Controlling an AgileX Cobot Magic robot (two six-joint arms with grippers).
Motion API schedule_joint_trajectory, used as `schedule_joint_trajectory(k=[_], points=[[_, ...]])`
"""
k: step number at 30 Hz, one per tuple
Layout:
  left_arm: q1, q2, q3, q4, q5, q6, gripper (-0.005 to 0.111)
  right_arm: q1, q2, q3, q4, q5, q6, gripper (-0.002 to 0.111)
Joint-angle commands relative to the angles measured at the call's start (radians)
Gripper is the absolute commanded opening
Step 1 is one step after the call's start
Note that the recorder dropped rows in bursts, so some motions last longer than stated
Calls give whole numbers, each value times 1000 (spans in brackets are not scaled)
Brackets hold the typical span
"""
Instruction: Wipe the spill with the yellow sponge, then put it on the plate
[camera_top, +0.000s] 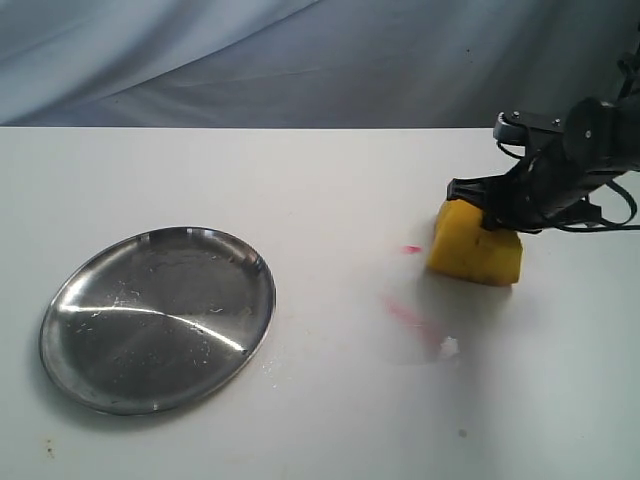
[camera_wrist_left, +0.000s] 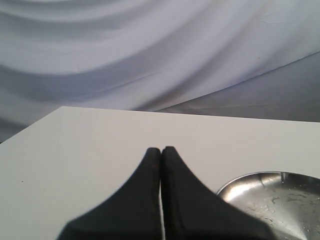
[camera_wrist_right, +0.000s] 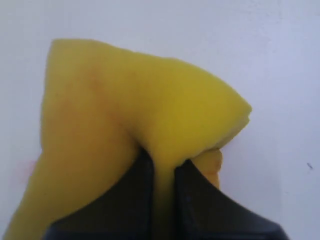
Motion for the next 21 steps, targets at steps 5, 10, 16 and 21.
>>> schedule_joint_trajectory(k=[5,10,16,21], points=[[3,-2,5,2,-3,-2,0,131,40,-68,35,109,-94,0],[3,-2,5,2,-3,-2,0,234,40,-68,42,175,-150,0],[3,-2,5,2,-3,-2,0,341,-8,-11,47,228,-159,0],[3,-2,5,2,-3,-2,0,389,-114,171,68,145,-153,0]])
